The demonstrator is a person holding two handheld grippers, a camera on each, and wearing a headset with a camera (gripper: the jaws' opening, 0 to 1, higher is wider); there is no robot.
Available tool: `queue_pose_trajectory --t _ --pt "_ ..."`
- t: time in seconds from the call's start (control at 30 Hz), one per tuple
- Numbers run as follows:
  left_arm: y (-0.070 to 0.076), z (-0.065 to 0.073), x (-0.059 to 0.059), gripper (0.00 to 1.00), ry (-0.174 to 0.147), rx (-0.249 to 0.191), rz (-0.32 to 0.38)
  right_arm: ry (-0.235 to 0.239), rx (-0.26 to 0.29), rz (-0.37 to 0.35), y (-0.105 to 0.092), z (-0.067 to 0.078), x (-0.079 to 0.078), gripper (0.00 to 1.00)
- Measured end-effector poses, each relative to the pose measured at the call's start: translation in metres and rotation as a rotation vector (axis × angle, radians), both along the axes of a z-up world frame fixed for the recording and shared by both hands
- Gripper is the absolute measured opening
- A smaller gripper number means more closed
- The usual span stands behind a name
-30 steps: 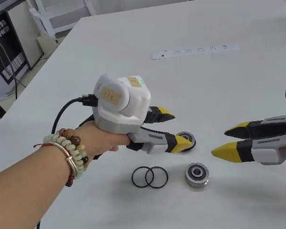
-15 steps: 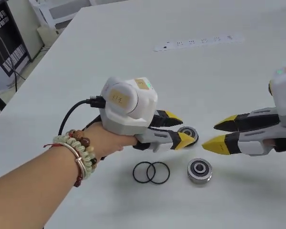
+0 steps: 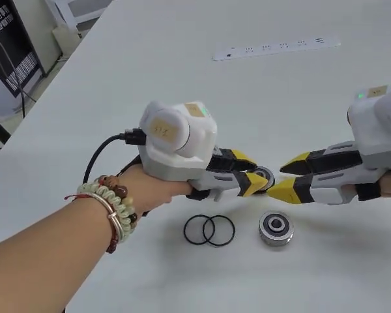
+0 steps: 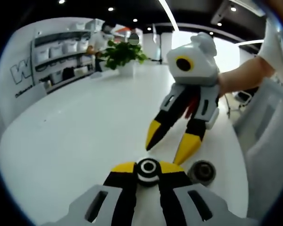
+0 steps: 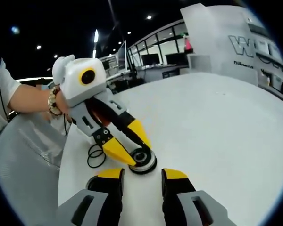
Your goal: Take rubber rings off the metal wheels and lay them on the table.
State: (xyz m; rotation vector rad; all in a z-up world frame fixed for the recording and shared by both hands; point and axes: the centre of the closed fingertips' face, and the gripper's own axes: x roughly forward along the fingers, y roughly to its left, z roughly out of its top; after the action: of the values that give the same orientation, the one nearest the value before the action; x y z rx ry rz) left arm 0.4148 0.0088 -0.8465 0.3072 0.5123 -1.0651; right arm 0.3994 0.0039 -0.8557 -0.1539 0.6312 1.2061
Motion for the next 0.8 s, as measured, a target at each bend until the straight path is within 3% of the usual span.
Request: queue_pose_trajectory --t 0.4,0.43,0.8 --pt "-0.0004 0.0002 -0.0020 0.15 -0.006 -0.006 -0.005 -0.019 -0.021 0.021 0.0044 -0.0058 0.0012 0.25" --pt "0.0003 -0.0017 -0.0040 0.15 0.007 0.002 -0.010 -0.023 -0.021 0.023 0.0046 -0.0060 0.0014 0.24" --pt "0.0026 -0.0033 -0.0032 0.14 -0.001 -0.008 0.008 -0.073 -0.047 0.068 0.0046 -0.0070 -0.0014 0.17"
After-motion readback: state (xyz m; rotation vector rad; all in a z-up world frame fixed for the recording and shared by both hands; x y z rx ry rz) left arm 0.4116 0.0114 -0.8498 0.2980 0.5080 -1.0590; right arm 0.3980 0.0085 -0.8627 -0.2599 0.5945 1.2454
